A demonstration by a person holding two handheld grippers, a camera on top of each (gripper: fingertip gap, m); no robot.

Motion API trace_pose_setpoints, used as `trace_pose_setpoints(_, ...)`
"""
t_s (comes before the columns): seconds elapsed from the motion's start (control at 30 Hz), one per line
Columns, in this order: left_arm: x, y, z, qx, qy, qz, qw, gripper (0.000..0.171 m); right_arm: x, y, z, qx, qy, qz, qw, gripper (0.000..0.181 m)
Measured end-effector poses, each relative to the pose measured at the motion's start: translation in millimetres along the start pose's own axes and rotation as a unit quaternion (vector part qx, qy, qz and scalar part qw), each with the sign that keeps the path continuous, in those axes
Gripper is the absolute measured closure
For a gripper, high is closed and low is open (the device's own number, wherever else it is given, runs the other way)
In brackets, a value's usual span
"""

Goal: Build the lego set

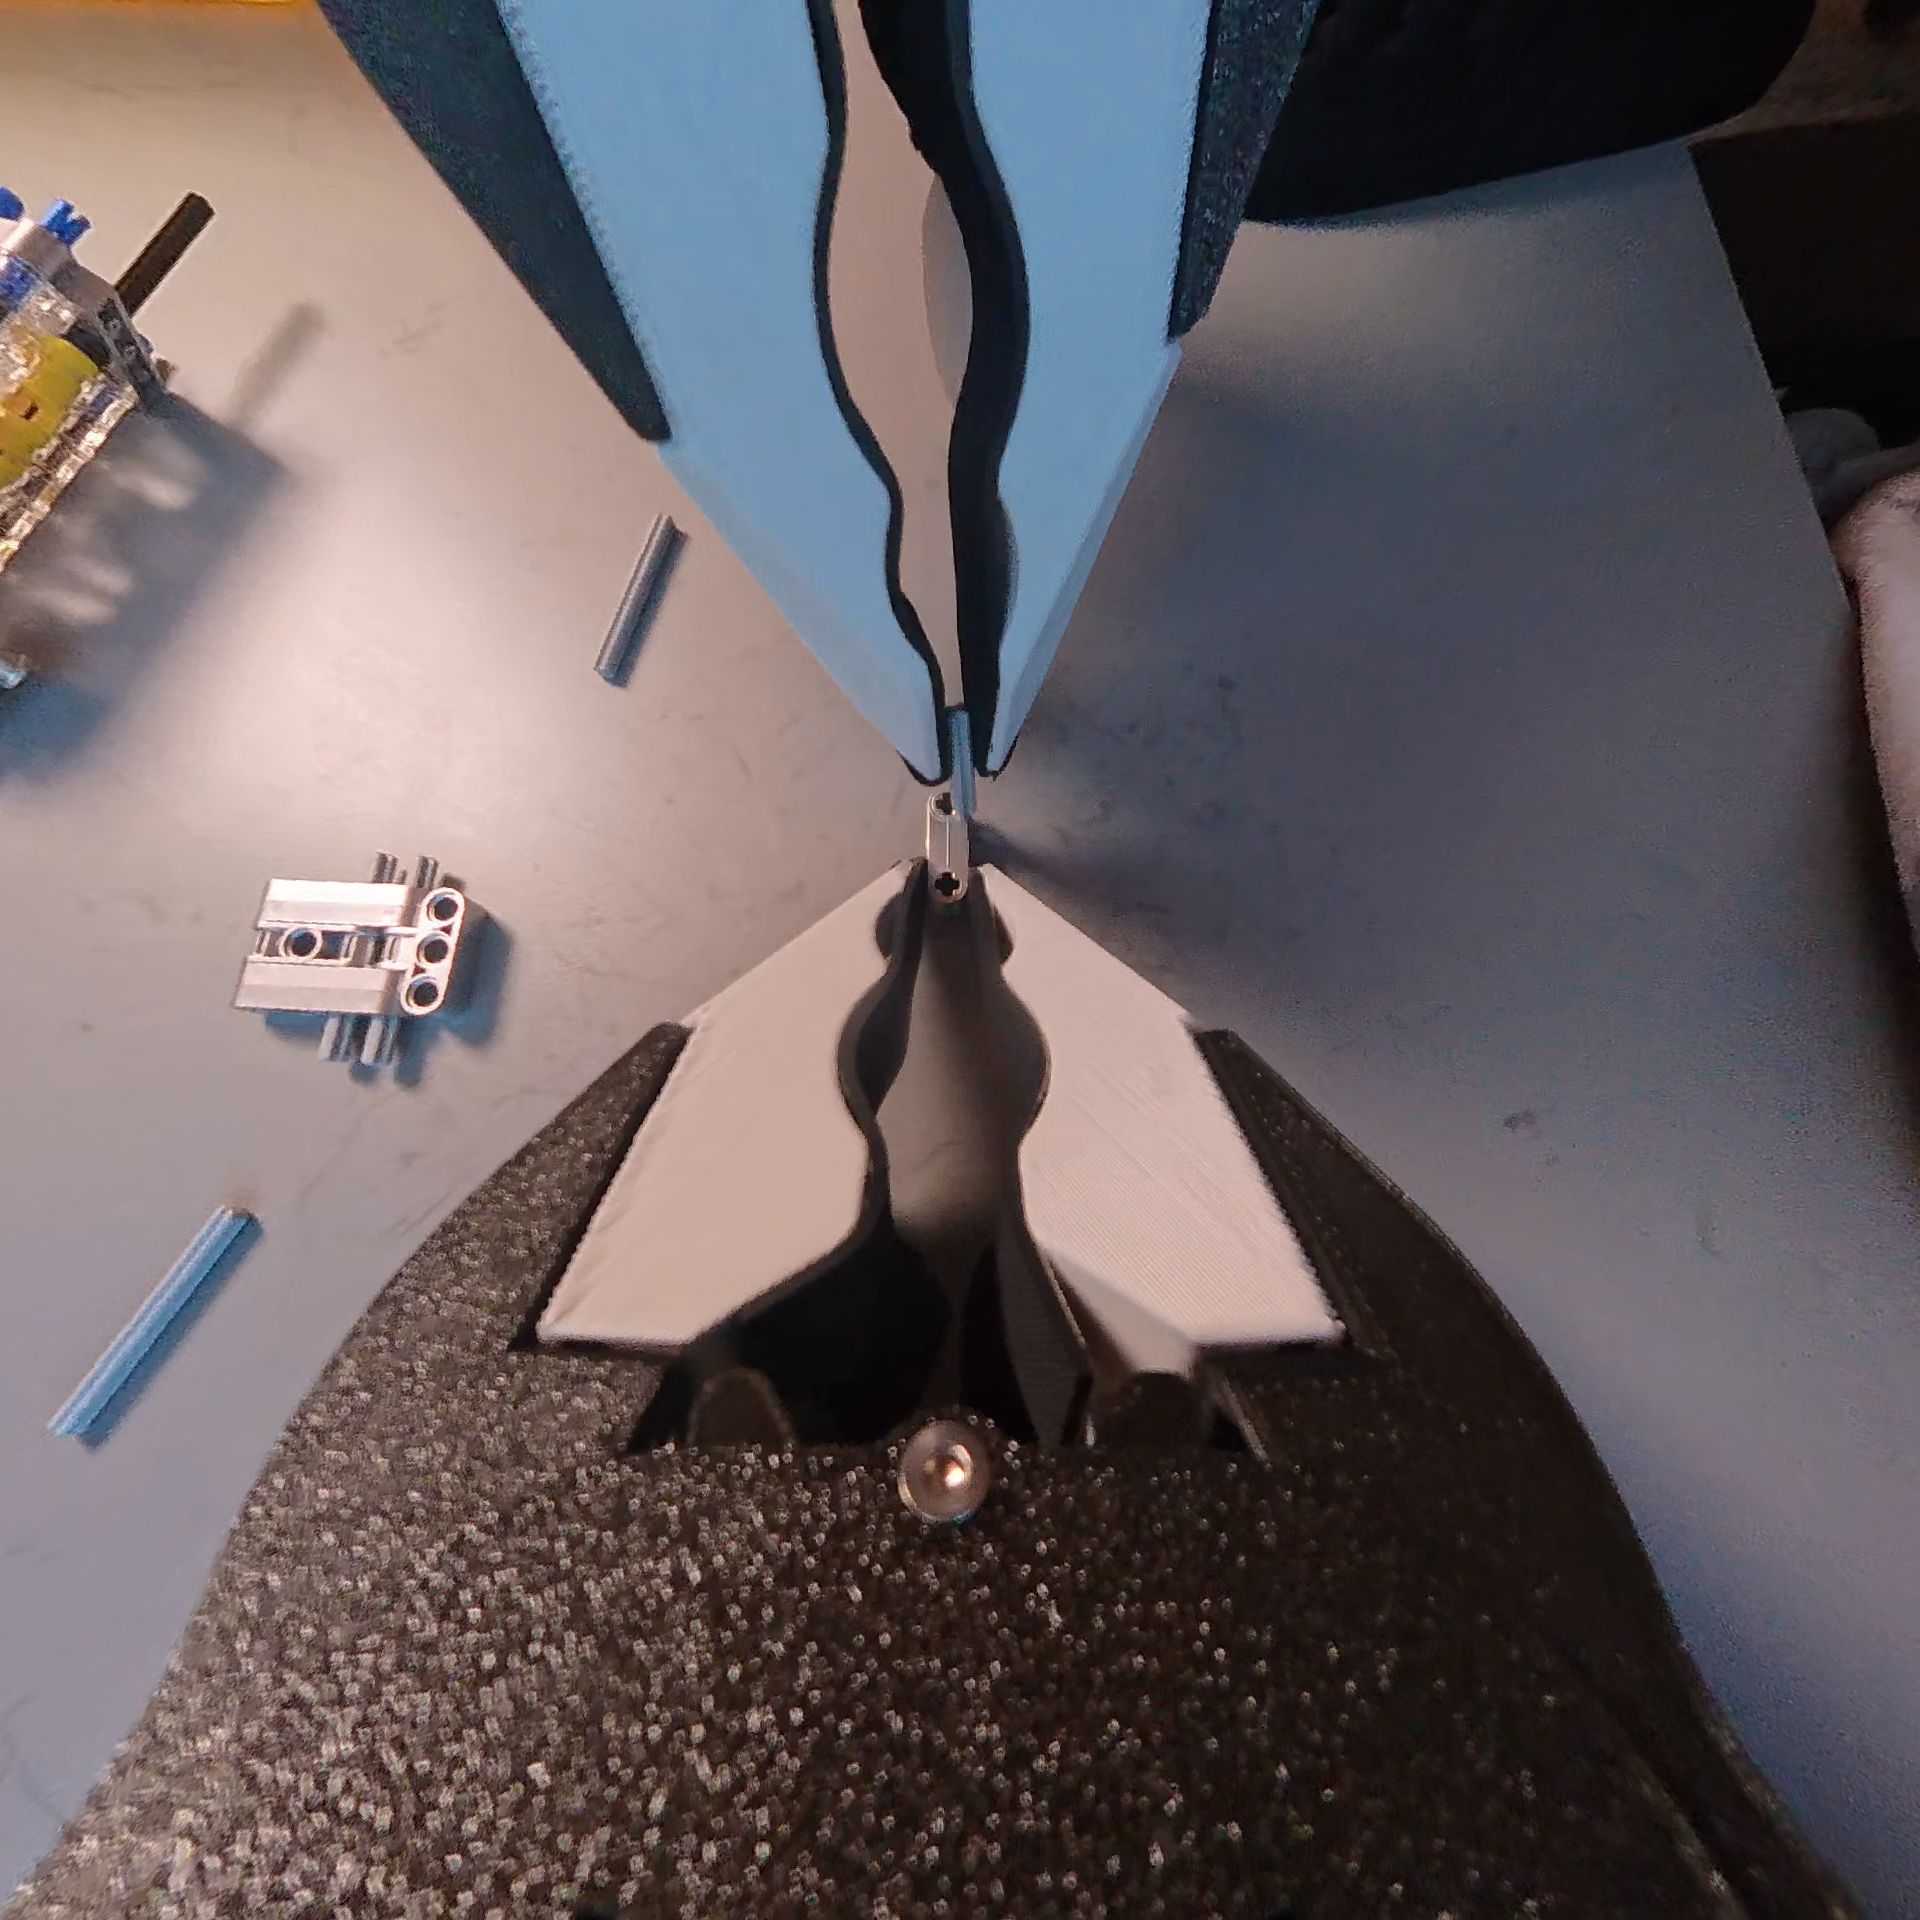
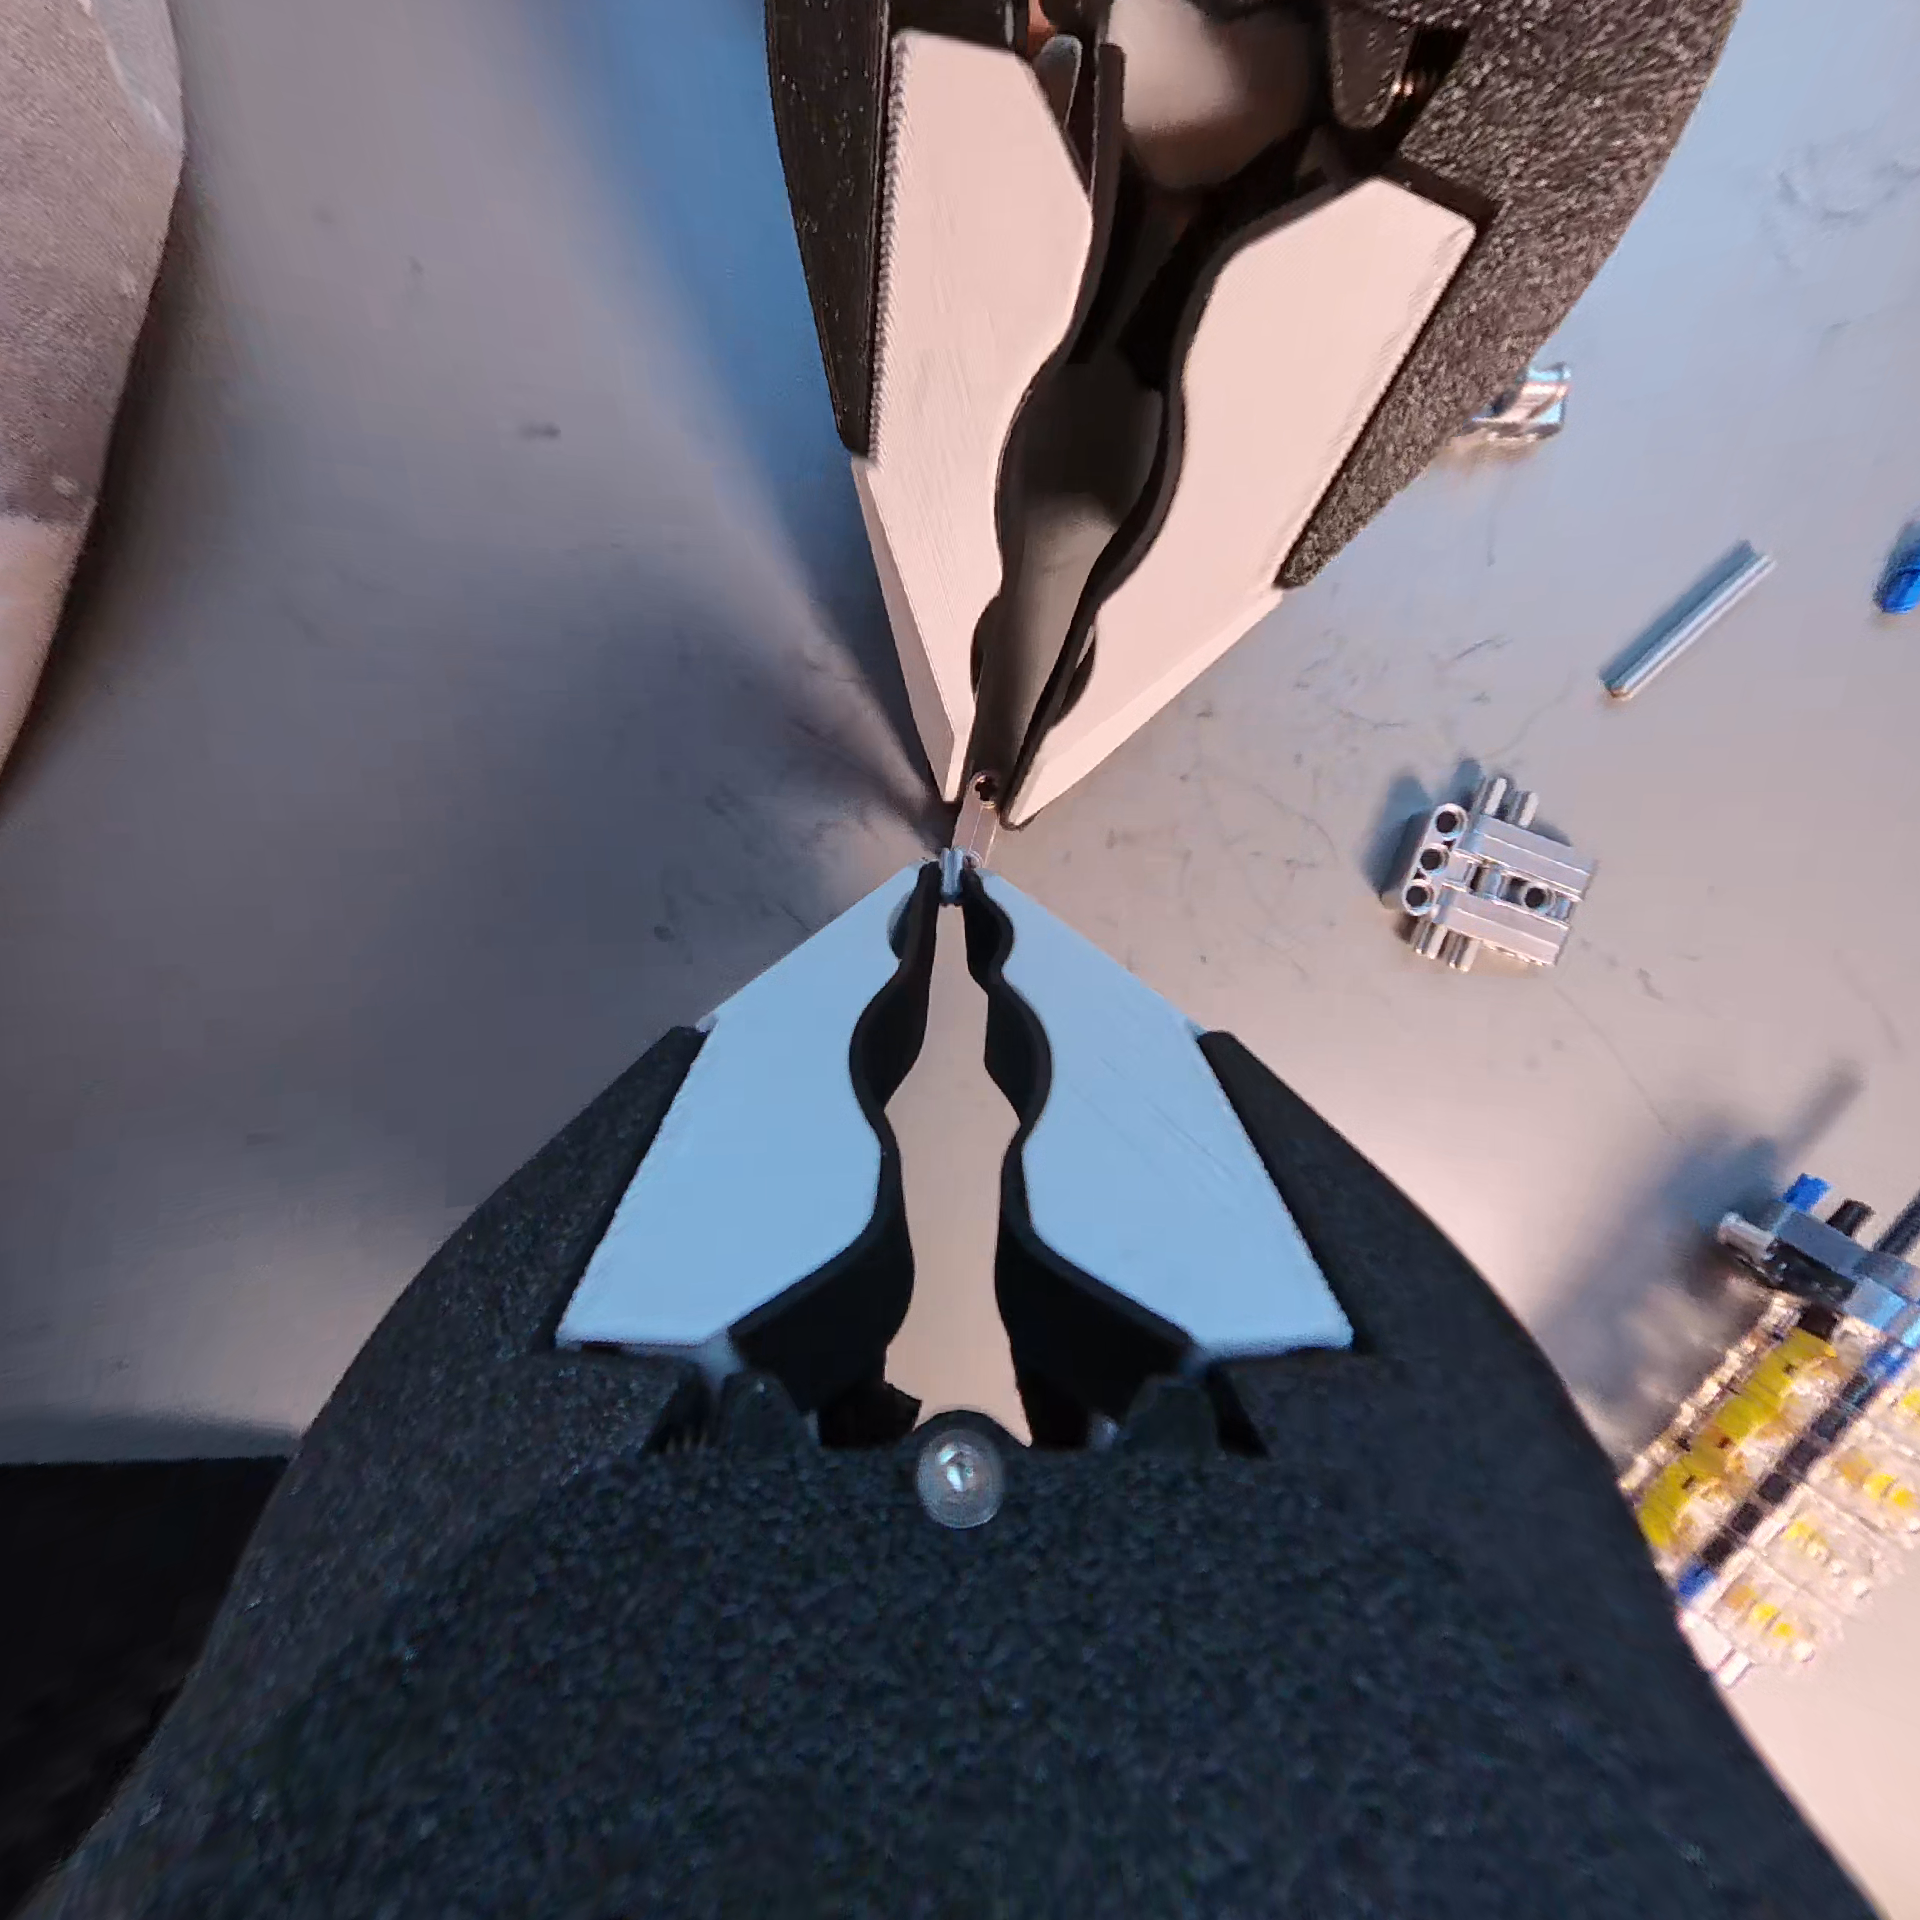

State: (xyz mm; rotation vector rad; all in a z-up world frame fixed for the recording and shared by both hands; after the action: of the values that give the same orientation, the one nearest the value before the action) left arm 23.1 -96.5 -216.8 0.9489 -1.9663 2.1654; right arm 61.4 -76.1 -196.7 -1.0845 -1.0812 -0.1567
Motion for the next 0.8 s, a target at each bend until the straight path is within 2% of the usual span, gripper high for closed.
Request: trace_pose_setpoints(0.8,0.9,0.7,-0.5,0.014,0.032,0.003,0.999,0.166,-2.7,-4.1,2.6,0.073,-0.038,-0.111,0.990,0.180)
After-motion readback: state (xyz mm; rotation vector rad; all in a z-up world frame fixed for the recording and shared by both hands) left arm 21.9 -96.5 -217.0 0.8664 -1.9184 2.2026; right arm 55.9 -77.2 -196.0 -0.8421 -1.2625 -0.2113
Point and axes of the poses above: each gripper's, where its closed fingertips meet, x back along the fingers, y out of its underside, z = x × y across the jaws, the point moved 3 cm from there along x, back along the fingers, and after that the axes turned 13 degrees about z, right-handed, at the moved point
